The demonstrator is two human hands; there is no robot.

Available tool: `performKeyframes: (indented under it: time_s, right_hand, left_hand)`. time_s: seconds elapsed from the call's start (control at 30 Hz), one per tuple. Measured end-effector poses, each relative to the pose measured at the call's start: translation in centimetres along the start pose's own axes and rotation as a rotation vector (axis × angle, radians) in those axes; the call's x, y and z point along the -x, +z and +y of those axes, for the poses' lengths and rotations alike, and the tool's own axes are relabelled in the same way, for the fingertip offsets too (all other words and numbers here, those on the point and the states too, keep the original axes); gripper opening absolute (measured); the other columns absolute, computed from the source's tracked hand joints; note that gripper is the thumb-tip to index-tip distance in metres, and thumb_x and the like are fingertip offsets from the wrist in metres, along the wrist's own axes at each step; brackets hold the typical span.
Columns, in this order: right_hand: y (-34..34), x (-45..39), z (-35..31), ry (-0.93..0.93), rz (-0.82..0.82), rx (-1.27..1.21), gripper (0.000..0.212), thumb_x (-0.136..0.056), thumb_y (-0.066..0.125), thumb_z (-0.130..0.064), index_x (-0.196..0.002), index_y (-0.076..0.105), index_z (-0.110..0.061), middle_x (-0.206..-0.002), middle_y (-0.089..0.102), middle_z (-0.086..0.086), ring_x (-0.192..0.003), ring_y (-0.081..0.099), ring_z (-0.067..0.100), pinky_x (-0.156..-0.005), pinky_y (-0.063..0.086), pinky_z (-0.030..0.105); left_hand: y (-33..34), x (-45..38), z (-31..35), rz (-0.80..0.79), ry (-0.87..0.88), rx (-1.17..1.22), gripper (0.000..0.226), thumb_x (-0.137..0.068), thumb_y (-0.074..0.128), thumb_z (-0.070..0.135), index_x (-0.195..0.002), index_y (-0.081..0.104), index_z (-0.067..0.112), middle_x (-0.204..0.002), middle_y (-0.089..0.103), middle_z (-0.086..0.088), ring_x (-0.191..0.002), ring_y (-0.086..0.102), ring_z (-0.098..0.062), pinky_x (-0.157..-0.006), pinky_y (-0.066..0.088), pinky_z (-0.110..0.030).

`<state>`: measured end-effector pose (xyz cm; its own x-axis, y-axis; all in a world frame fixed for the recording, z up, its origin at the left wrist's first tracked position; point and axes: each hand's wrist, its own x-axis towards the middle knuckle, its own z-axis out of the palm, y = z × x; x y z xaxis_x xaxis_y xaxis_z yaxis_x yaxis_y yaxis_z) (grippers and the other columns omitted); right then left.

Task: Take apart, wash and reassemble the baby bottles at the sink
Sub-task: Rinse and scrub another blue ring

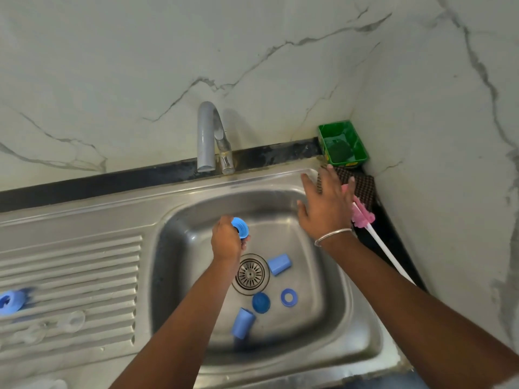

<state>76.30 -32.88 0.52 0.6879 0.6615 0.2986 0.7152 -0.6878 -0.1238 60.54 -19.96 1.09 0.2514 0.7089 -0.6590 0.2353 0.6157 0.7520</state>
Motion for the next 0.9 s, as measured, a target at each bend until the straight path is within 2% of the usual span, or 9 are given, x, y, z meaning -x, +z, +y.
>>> performKeyframes:
  time_s: [0.07, 0.17, 0.23, 0.3, 0.43, 0.6, 0.7, 0.8, 0.9]
  right_hand:
    - [0.7, -0.7, -1.7, -0.046, -0.005, -0.082, 0.057, -0.079, 0.064, -0.03, -0.133, 0.055, -0.015, -0.138, 0.049, 0.019, -0.133, 0.04, 0.038, -0.111, 0.025, 0.061]
    - [1.6, -2.0, -4.7, -0.127, -0.064, -0.378, 0.047, -0.087, 0.063, -0.023, -0.132, 0.057, -0.011, -0.128, 0.058, 0.017, -0.118, 0.054, 0.035, -0.097, 0.048, 0.048]
    - [1.9, -3.4, -6.8, -0.099, -0.149, -0.623, 0.041, -0.093, 0.059, -0.022, -0.133, 0.057, -0.012, -0.126, 0.061, 0.012, -0.114, 0.058, 0.03, -0.096, 0.05, 0.042]
    - [1.9, -5.2, -8.6, -0.023, -0.168, -0.761, 0.036, -0.096, 0.057, -0.024, -0.131, 0.06, -0.014, -0.126, 0.064, 0.008, -0.112, 0.061, 0.024, -0.097, 0.05, 0.038]
    - [1.6, -8.7, -10.8, 0.035, -0.187, -0.866, 0.032, -0.096, 0.059, -0.027, -0.127, 0.064, -0.019, -0.12, 0.069, 0.001, -0.103, 0.064, 0.015, -0.093, 0.051, 0.029]
    - [2.6, -10.9, -12.3, 0.076, -0.195, -0.875, 0.023, -0.096, 0.06, -0.026, -0.115, 0.072, -0.02, -0.105, 0.075, 0.0, -0.096, 0.069, 0.017, -0.09, 0.054, 0.032]
    - [2.6, -11.1, -12.2, 0.078, -0.218, -0.984, 0.022, -0.095, 0.061, -0.028, -0.113, 0.073, -0.022, -0.101, 0.075, -0.004, -0.092, 0.068, 0.011, -0.089, 0.054, 0.03]
    - [2.1, -11.2, -12.3, -0.006, -0.278, -0.975, 0.017, -0.095, 0.061, -0.026, -0.103, 0.074, -0.018, -0.079, 0.068, -0.012, -0.072, 0.059, 0.001, -0.076, 0.048, 0.023]
    - [1.5, -11.4, -12.7, -0.023, -0.271, -0.907, 0.015, -0.094, 0.061, -0.02, -0.098, 0.075, -0.016, -0.073, 0.061, -0.01, -0.07, 0.055, 0.01, -0.073, 0.044, 0.023]
  left_hand:
    - [0.0, -0.6, 0.2, 0.018, -0.002, 0.019, 0.02, -0.096, 0.042, 0.025, -0.086, 0.055, 0.014, -0.085, 0.06, -0.014, -0.059, 0.056, -0.021, -0.054, 0.039, -0.028]
    - [0.1, -1.2, 1.0, 0.038, -0.021, 0.076, 0.019, -0.095, 0.045, 0.026, -0.099, 0.058, 0.012, -0.089, 0.064, -0.013, -0.057, 0.059, -0.02, -0.05, 0.039, -0.023]
    - [0.1, -1.6, 1.5, 0.034, -0.044, 0.13, 0.021, -0.096, 0.047, 0.027, -0.101, 0.057, 0.01, -0.075, 0.067, -0.01, -0.055, 0.057, -0.018, -0.048, 0.037, -0.022]
    - [0.1, -1.8, 2.1, 0.011, -0.071, 0.156, 0.021, -0.097, 0.048, 0.029, -0.098, 0.057, 0.01, -0.065, 0.069, -0.007, -0.053, 0.054, -0.017, -0.049, 0.036, -0.022]
    - [0.5, -2.1, 2.7, -0.008, -0.135, 0.201, 0.023, -0.096, 0.047, 0.032, -0.099, 0.056, 0.011, -0.077, 0.071, -0.014, -0.051, 0.051, -0.016, -0.051, 0.036, -0.024]
    - [1.0, -1.9, 3.4, -0.005, -0.18, 0.238, 0.023, -0.096, 0.047, 0.031, -0.092, 0.057, 0.01, -0.081, 0.071, -0.015, -0.053, 0.051, -0.016, -0.055, 0.037, -0.026]
    - [1.1, -1.8, 3.7, -0.01, -0.209, 0.262, 0.023, -0.096, 0.048, 0.03, -0.092, 0.058, 0.009, -0.083, 0.072, -0.016, -0.051, 0.05, -0.015, -0.055, 0.037, -0.025]
    - [1.2, -1.7, 3.8, -0.006, -0.214, 0.27, 0.024, -0.096, 0.047, 0.03, -0.09, 0.059, 0.01, -0.082, 0.072, -0.015, -0.051, 0.049, -0.014, -0.054, 0.038, -0.024]
    - [1.3, -1.3, 4.0, -0.003, -0.225, 0.294, 0.025, -0.096, 0.047, 0.029, -0.089, 0.061, 0.009, -0.081, 0.071, -0.016, -0.052, 0.047, -0.015, -0.051, 0.039, -0.022]
